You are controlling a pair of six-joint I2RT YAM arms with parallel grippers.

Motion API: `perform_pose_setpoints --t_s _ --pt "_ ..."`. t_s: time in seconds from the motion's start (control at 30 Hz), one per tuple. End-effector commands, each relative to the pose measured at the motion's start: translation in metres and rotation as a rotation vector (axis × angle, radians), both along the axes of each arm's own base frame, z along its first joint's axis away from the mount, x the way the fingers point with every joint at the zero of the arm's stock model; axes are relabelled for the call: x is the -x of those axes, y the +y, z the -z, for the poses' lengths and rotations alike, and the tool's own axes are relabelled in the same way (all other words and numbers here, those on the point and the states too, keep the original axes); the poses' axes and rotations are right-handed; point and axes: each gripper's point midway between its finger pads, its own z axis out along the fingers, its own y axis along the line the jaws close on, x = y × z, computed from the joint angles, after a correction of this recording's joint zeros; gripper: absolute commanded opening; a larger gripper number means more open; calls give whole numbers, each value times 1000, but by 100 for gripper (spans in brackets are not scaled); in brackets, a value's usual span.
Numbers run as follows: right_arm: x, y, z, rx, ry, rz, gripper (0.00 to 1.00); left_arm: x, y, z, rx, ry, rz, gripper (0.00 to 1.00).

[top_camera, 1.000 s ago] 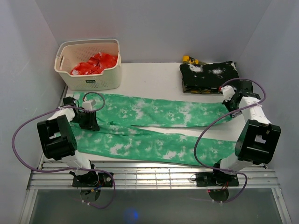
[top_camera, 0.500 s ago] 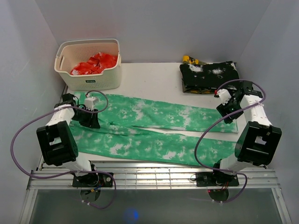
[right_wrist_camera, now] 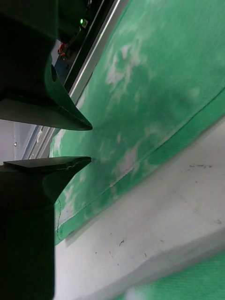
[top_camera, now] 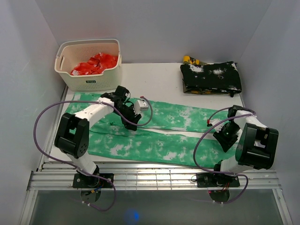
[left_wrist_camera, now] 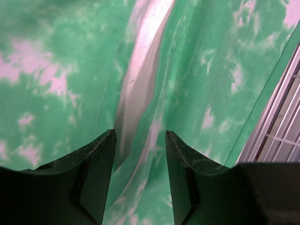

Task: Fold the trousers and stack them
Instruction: Flatten the trousers out

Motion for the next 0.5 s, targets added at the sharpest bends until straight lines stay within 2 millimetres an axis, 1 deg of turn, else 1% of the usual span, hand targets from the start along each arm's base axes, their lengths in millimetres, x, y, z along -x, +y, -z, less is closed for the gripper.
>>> perform_pose_setpoints --t_s 0.0,0.03,0.13,0.2,0.23,0.27,0.33,0.37,0.43,0.47 --pt "-14 -22 9 103 -59 -57 35 3 -22 9 -32 -22 88 57" --pt "-15 -23 10 108 -61 -53 34 9 -25 16 -49 -14 111 57" --pt "-21 -24 13 110 -63 -41 33 6 -24 34 -102 -21 111 56" --pt "-24 -27 15 121 -65 -39 31 1 -22 40 -124 -36 104 49" --pt "-26 -29 15 128 -67 -39 31 1 -21 42 -130 -35 104 45" --pt "-28 -30 15 134 -72 -43 31 -1 -21 42 -131 -41 101 33" --pt "-33 -34 15 155 -86 -42 31 -4 -22 38 -125 -56 91 24" --pt "-35 -36 16 164 -88 -44 31 -9 -23 35 -116 -70 81 16" --pt "-42 -42 17 193 -107 -46 30 -18 -23 29 -98 -81 23 5" --pt "-45 -46 19 212 -107 -48 31 -27 -25 25 -84 -105 -2 0"
